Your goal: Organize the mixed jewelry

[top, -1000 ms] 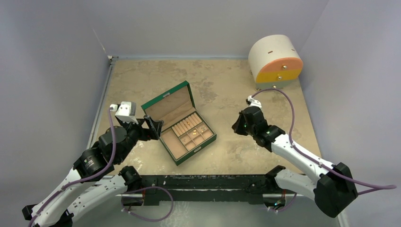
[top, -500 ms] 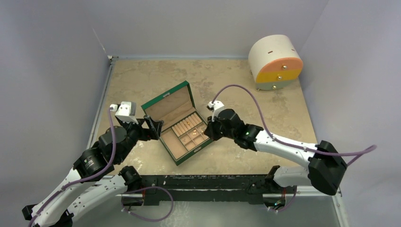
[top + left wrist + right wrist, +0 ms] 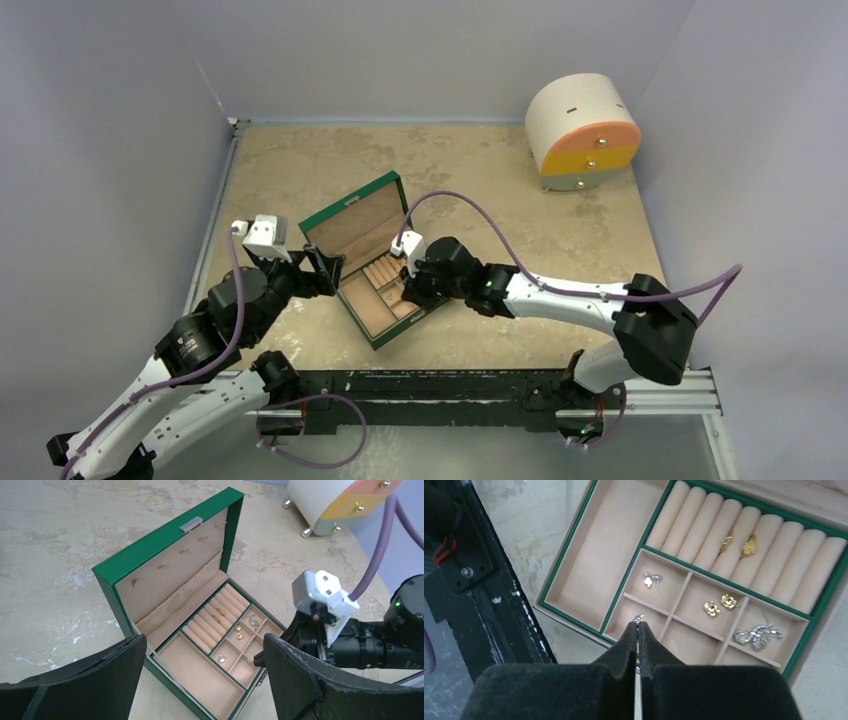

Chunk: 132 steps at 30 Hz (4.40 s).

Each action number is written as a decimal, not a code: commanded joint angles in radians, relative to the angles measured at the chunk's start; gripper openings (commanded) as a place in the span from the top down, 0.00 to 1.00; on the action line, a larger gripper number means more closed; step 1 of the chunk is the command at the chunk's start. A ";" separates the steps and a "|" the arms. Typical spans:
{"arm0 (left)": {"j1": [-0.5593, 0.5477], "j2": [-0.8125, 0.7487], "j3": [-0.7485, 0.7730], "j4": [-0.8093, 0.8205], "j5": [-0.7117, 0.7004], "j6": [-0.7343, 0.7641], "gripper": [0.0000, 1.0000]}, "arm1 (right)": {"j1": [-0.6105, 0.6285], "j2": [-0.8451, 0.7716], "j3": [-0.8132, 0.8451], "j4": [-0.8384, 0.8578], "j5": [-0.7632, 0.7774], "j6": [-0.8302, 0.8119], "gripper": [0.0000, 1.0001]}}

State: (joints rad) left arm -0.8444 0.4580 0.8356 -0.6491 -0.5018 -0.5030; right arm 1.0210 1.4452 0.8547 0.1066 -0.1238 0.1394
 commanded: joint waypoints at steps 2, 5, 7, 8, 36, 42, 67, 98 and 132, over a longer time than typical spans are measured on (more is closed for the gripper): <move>0.003 -0.009 0.003 0.035 -0.001 0.015 0.13 | 0.033 0.031 0.050 0.037 -0.026 -0.089 1.00; 0.003 -0.007 0.003 0.034 -0.001 0.015 0.13 | 0.037 0.051 0.062 0.027 -0.021 -0.093 1.00; 0.002 -0.006 0.003 0.034 -0.001 0.015 0.13 | 0.038 0.068 0.074 0.010 -0.016 -0.098 1.00; 0.002 -0.006 0.003 0.034 -0.001 0.015 0.13 | 0.040 0.078 0.081 0.000 -0.012 -0.098 1.00; 0.003 0.002 0.003 0.034 -0.001 0.015 0.13 | 0.046 0.117 0.092 -0.036 0.042 -0.087 0.87; 0.004 0.006 0.003 0.033 -0.003 0.014 0.13 | 0.047 0.112 0.092 -0.031 0.052 -0.088 0.89; 0.003 0.132 0.185 0.019 -0.258 0.068 0.16 | 0.044 -0.251 -0.011 -0.064 0.470 0.032 0.78; 0.435 0.760 0.493 0.096 0.028 0.049 1.00 | 0.045 -0.811 -0.329 -0.105 0.406 0.232 0.74; 0.638 0.794 0.327 0.043 0.697 -0.016 1.00 | 0.045 -0.875 -0.445 -0.272 0.383 0.451 0.78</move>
State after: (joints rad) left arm -0.1856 1.3174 1.2057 -0.6437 0.1131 -0.4984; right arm 1.0603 0.5583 0.4088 -0.1867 0.2451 0.5400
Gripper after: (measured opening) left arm 0.006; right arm 0.230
